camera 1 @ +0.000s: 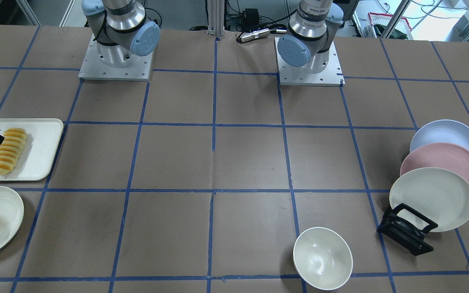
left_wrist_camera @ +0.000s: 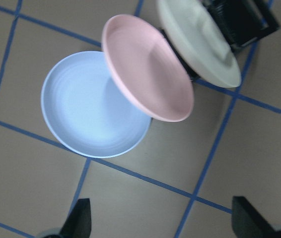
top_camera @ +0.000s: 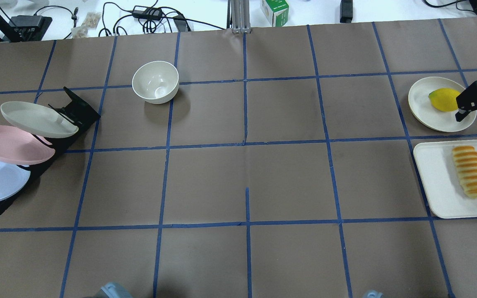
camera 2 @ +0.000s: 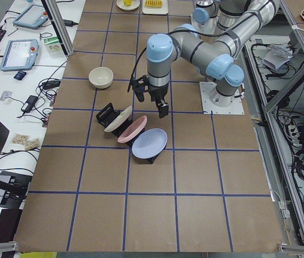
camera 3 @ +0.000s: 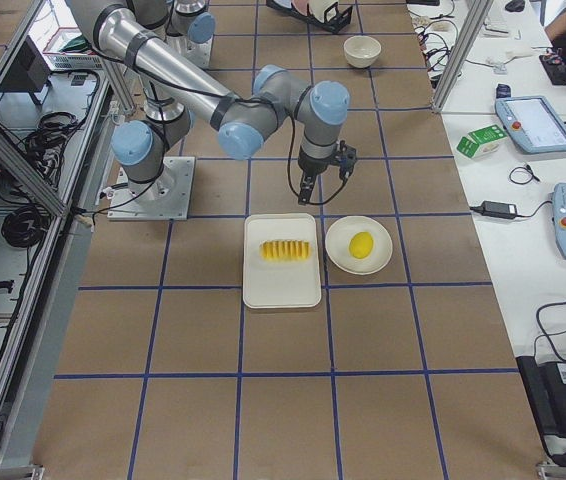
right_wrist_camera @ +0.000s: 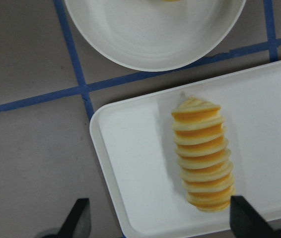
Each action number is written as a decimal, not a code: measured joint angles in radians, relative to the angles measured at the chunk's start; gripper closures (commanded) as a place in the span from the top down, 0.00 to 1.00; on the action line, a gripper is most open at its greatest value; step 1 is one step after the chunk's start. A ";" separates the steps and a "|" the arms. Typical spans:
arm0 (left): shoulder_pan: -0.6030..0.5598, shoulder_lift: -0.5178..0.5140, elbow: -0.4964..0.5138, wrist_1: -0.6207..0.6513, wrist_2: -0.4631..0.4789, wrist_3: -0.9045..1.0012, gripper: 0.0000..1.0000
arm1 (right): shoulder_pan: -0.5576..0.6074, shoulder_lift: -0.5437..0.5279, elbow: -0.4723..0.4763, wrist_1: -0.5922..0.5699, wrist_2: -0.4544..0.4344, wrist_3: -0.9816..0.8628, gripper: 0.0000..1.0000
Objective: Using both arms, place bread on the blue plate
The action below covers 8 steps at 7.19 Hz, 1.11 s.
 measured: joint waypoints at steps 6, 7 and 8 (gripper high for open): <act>0.026 -0.265 -0.034 0.202 0.153 0.043 1.00 | -0.048 0.201 0.021 -0.108 -0.028 -0.037 1.00; 0.026 -0.284 -0.038 0.209 0.162 -0.007 1.00 | -0.049 0.209 0.035 -0.118 -0.029 -0.036 1.00; 0.026 -0.299 -0.040 0.213 0.168 -0.043 0.98 | -0.049 0.211 0.053 -0.129 -0.035 -0.037 1.00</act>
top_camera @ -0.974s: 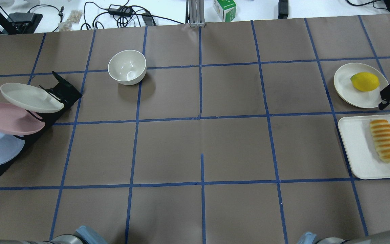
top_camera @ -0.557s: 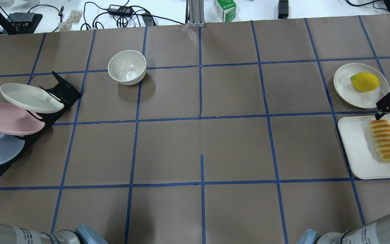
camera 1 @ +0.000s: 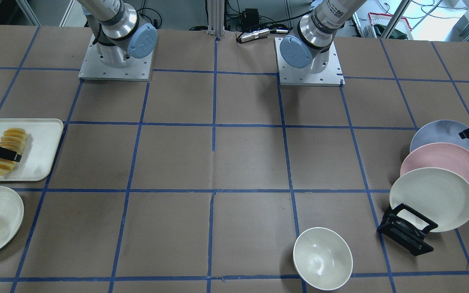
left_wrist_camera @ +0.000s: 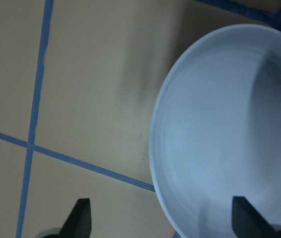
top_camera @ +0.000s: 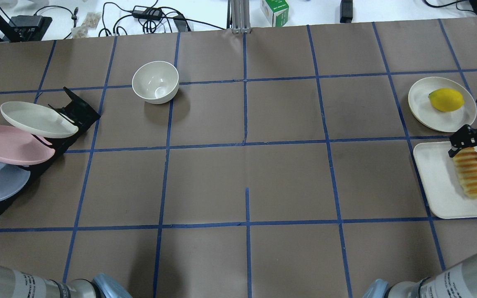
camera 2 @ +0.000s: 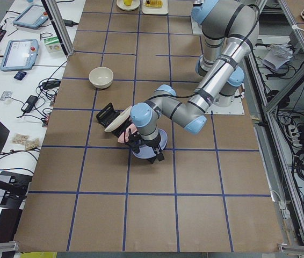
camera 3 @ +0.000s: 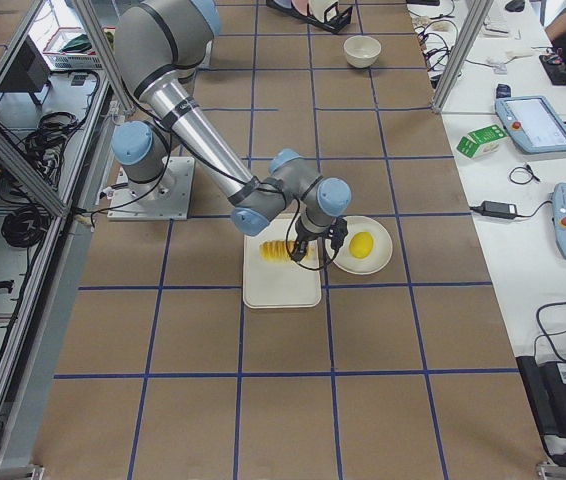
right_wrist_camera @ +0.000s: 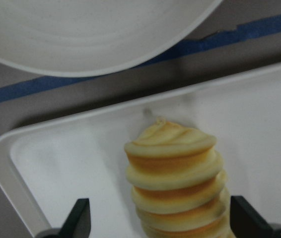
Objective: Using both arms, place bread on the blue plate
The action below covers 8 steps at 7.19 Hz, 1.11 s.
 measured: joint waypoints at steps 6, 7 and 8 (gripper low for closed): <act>0.000 -0.033 0.012 0.003 0.004 -0.112 0.04 | 0.000 0.005 0.025 -0.026 -0.082 0.007 0.00; 0.000 -0.034 0.012 0.003 0.006 -0.109 0.00 | 0.000 0.005 0.024 -0.023 -0.082 0.007 0.00; -0.001 -0.032 0.014 0.002 0.009 -0.107 0.00 | 0.000 0.002 0.020 -0.017 -0.081 0.002 0.00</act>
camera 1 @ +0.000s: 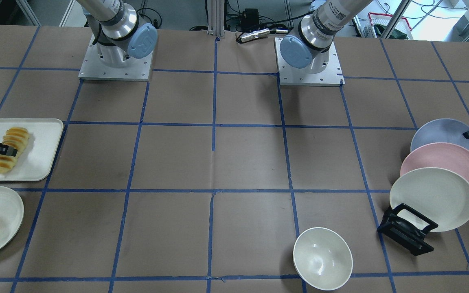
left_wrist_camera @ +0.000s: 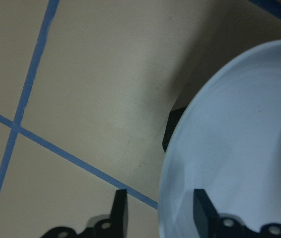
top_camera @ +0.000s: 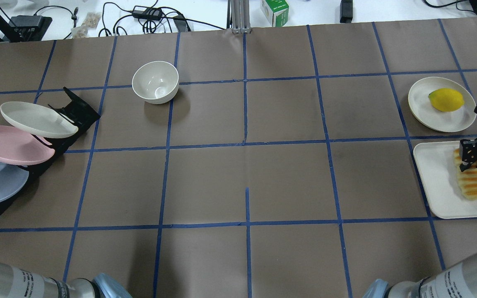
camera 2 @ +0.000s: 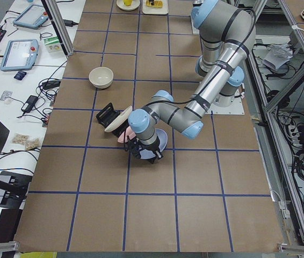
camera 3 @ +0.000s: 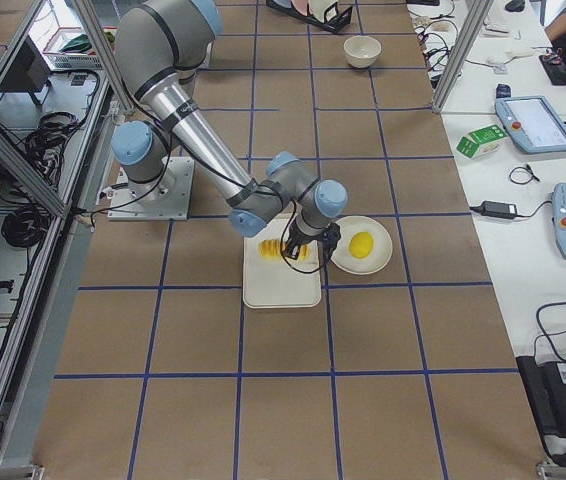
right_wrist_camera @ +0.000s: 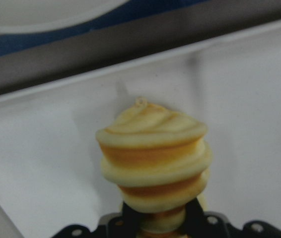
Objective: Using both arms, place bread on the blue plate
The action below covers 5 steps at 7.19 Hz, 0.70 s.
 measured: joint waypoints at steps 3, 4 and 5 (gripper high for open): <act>-0.007 0.029 0.025 -0.026 0.006 0.005 0.00 | 0.009 -0.053 -0.011 0.031 0.009 -0.001 0.00; -0.008 0.043 0.047 -0.060 0.016 0.008 0.00 | 0.022 -0.087 -0.023 0.055 0.016 0.003 0.00; -0.008 0.058 0.065 -0.099 0.024 0.029 0.00 | 0.044 -0.115 -0.060 0.113 0.026 0.007 0.00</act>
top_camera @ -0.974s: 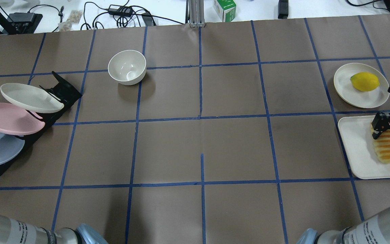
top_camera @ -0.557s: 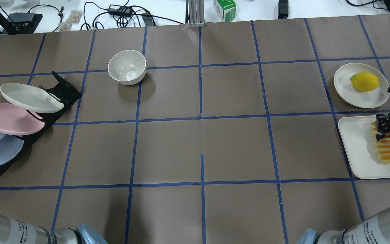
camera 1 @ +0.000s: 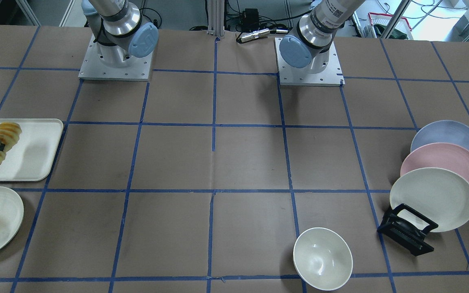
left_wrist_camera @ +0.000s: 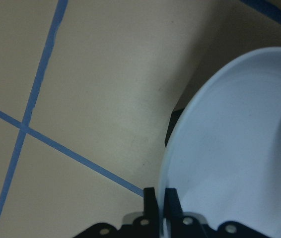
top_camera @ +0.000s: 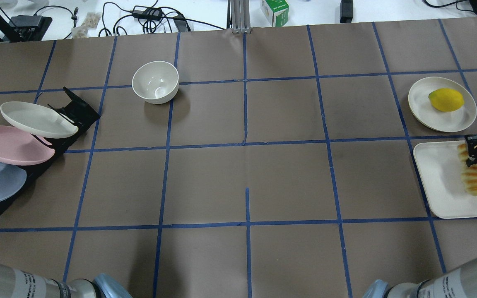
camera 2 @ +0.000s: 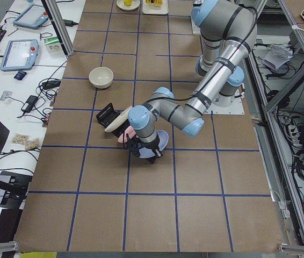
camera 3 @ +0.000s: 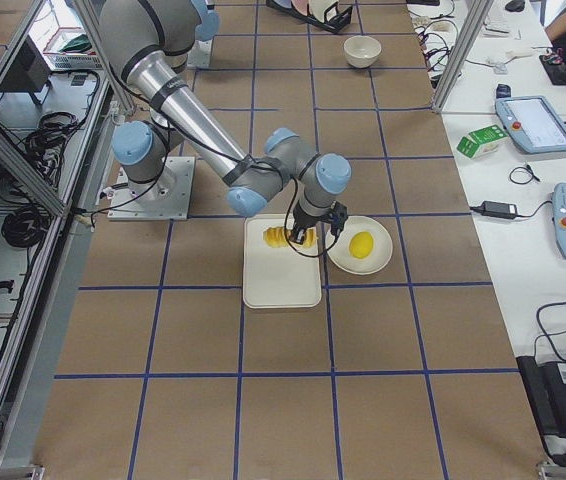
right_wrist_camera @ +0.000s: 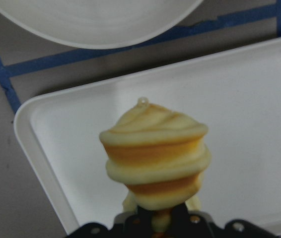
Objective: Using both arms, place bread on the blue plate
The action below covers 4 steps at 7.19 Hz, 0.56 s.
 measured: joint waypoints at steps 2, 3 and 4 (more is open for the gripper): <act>0.003 0.013 0.006 -0.035 0.015 0.058 0.09 | 0.070 -0.027 -0.161 0.193 0.009 0.019 0.00; 0.002 0.002 0.003 -0.034 0.016 0.055 0.28 | 0.110 -0.028 -0.243 0.285 0.033 0.039 0.00; 0.001 -0.014 0.000 -0.024 0.013 0.040 0.37 | 0.150 -0.031 -0.291 0.343 0.073 0.074 0.00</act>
